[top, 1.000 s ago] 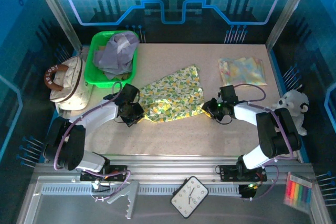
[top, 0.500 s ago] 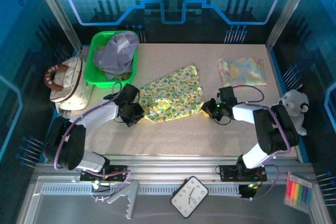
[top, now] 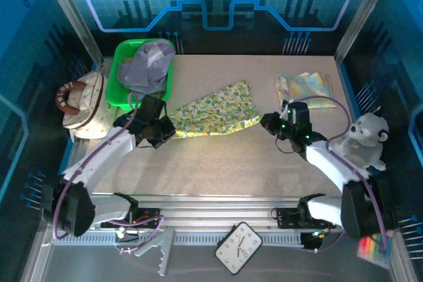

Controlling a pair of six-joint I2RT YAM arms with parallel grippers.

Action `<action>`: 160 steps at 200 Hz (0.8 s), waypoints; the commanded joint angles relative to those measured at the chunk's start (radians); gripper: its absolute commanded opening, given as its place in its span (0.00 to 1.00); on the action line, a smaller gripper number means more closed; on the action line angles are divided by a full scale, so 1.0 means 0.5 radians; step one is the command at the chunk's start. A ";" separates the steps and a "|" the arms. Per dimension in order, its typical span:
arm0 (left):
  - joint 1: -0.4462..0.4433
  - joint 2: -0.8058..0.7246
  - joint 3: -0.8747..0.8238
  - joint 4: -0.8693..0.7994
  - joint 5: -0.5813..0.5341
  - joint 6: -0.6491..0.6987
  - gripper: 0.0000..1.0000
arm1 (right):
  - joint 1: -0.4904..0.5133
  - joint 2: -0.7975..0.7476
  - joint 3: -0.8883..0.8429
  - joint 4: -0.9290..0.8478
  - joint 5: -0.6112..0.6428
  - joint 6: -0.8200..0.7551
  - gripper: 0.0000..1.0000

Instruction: Fold and stack the skirts

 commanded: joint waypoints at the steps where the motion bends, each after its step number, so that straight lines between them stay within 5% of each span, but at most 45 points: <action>1: 0.037 -0.109 0.285 -0.053 -0.050 0.216 0.00 | -0.060 -0.232 0.204 -0.261 0.092 -0.120 0.00; 56: 0.048 -0.036 1.235 -0.180 -0.177 0.749 0.00 | -0.186 -0.447 0.952 -0.604 0.175 -0.276 0.00; 83: 0.060 0.049 1.468 -0.055 -0.184 0.908 0.00 | -0.198 -0.391 1.173 -0.499 0.202 -0.350 0.00; 160: 0.202 0.911 2.334 0.293 -0.222 1.188 0.00 | -0.221 0.367 1.567 0.085 0.156 -0.358 0.00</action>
